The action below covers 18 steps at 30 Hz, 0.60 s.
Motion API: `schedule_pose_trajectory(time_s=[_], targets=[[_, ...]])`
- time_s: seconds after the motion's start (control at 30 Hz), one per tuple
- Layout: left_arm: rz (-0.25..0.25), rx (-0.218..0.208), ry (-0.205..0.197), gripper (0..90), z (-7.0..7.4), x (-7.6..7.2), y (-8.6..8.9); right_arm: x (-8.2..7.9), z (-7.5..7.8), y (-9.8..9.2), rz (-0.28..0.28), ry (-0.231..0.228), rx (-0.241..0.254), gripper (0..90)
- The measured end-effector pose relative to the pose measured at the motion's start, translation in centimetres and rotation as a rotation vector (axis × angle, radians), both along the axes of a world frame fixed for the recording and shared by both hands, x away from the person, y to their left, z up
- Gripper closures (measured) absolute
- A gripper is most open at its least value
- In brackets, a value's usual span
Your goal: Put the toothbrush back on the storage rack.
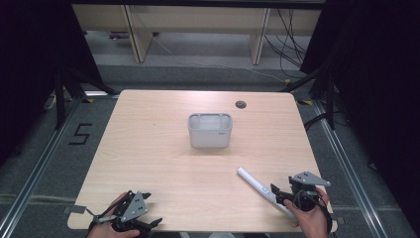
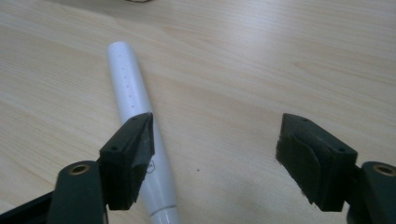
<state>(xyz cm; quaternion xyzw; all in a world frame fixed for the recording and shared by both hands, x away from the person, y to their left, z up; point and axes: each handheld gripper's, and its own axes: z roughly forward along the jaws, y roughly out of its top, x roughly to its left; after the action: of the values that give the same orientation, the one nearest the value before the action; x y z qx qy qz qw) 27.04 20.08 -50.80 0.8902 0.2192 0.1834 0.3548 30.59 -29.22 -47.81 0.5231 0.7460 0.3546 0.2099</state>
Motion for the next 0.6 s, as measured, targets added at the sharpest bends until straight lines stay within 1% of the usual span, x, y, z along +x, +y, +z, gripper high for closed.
schedule_pose_trajectory(time_s=[0.03,0.07,0.1,0.13,0.17,0.2,0.23,0.27,0.3,0.33,0.37,0.4,0.43,0.47,0.5,0.53,0.57,0.6], targets=[[0.002,-0.001,-0.001,14.8,0.0,0.0,0.0,0.2,0.0,-0.2,0.025,-0.034,-0.035,31.2],[-0.001,-0.001,-0.001,14.8,0.0,0.0,0.0,0.0,0.1,0.0,0.025,-0.036,-0.025,37.0],[-0.004,-0.003,-0.005,14.8,0.0,0.0,0.0,0.0,0.1,0.0,0.025,-0.036,-0.025,37.0],[-0.005,-0.001,-0.002,14.8,0.0,0.0,0.0,-0.1,0.2,0.2,0.051,-0.014,-0.024,41.3],[-0.005,-0.001,-0.002,14.8,0.0,0.0,0.0,-0.1,0.2,0.2,0.051,-0.014,-0.024,41.3],[0.001,0.000,0.000,14.8,0.0,0.0,0.0,-0.3,0.3,0.6,0.056,-0.010,-0.015,48.1],[0.001,-0.002,-0.003,14.8,0.0,0.0,0.0,-0.2,0.4,0.4,0.083,-0.041,-0.049,49.7],[-0.001,-0.007,-0.006,14.8,0.0,0.0,0.0,-0.3,0.5,0.6,0.089,-0.038,-0.049,53.4],[-0.001,-0.007,-0.006,14.8,0.0,0.0,0.0,-0.3,0.5,0.6,0.089,-0.038,-0.049,53.4],[-0.002,-0.005,-0.005,14.8,0.0,0.0,0.0,-0.6,0.7,0.9,0.095,-0.037,-0.036,57.2],[0.000,-0.006,-0.003,14.8,0.0,0.0,0.0,-0.6,0.8,0.9,0.109,-0.048,-0.042,59.5],[0.000,-0.006,-0.003,14.8,0.0,0.0,0.0,-0.8,0.8,1.2,0.102,-0.033,-0.031,61.6],[0.001,0.000,-0.003,14.8,0.0,0.0,0.0,-0.8,0.8,1.2,0.102,-0.033,-0.031,61.6],[-0.001,-0.005,-0.006,14.8,0.0,0.0,0.0,-0.7,0.9,1.1,0.135,-0.051,-0.060,64.1],[-0.005,0.007,-0.010,14.8,0.0,0.0,0.0,-0.7,0.9,1.2,0.149,-0.052,-0.064,66.9],[-0.001,-0.005,-0.005,14.8,0.0,-0.1,0.0,-0.8,0.9,1.3,0.157,-0.045,-0.063,68.4],[-0.001,-0.005,-0.004,14.8,0.0,0.0,0.0,-1.0,0.8,1.6,0.168,-0.030,-0.057,70.5],[0.001,-0.003,-0.004,14.8,0.1,0.0,0.0,-1.0,0.8,1.7,0.205,-0.022,-0.066,72.0]])
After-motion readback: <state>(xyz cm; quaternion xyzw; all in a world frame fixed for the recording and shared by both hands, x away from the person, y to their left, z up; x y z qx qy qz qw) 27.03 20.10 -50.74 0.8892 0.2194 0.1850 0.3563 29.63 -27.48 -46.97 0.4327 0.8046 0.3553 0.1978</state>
